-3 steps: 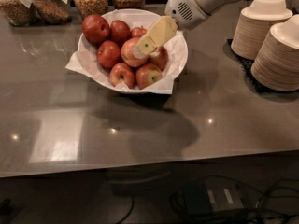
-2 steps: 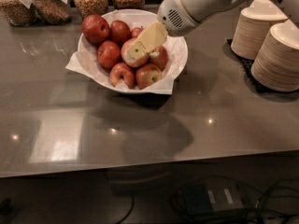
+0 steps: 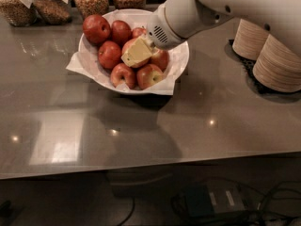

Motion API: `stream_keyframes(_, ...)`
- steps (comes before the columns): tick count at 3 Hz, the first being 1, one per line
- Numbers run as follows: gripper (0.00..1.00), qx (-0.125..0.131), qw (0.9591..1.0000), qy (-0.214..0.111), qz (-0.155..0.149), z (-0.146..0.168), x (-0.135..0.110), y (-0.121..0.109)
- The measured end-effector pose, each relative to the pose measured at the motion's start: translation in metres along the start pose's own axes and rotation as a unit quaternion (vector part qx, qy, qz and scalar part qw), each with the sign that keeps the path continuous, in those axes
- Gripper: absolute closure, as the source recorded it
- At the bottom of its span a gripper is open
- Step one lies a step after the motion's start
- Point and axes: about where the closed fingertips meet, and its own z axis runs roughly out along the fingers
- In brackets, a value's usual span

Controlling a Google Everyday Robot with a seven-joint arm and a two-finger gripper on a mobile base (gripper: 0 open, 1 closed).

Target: Pick apple from white bowl

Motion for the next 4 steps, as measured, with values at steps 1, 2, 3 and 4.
stream_keyframes(1,0.34,0.026,0.9996,-0.007,-0.007,0.005,-0.002,-0.003)
stream_keyframes(2,0.28,0.049,0.9986,-0.012,-0.014,0.008,-0.004,-0.014)
stream_keyframes(3,0.32,0.063,0.9977,-0.015,-0.017,0.012,-0.006,-0.024)
stream_keyframes(4,0.33,0.067,0.9976,-0.015,-0.012,0.019,-0.005,-0.032)
